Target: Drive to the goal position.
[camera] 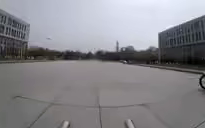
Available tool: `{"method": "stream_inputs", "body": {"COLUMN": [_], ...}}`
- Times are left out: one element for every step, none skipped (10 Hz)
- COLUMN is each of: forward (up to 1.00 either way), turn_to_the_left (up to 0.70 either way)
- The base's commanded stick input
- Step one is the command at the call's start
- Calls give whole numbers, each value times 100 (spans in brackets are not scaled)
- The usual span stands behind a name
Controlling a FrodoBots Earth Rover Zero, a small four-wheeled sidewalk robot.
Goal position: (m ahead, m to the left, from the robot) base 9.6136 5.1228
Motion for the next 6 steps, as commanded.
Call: {"method": "stream_inputs", "body": {"forward": [100,100,100,100,100,100], "turn_to_the_left": [0,0,0,0,0,0]}}
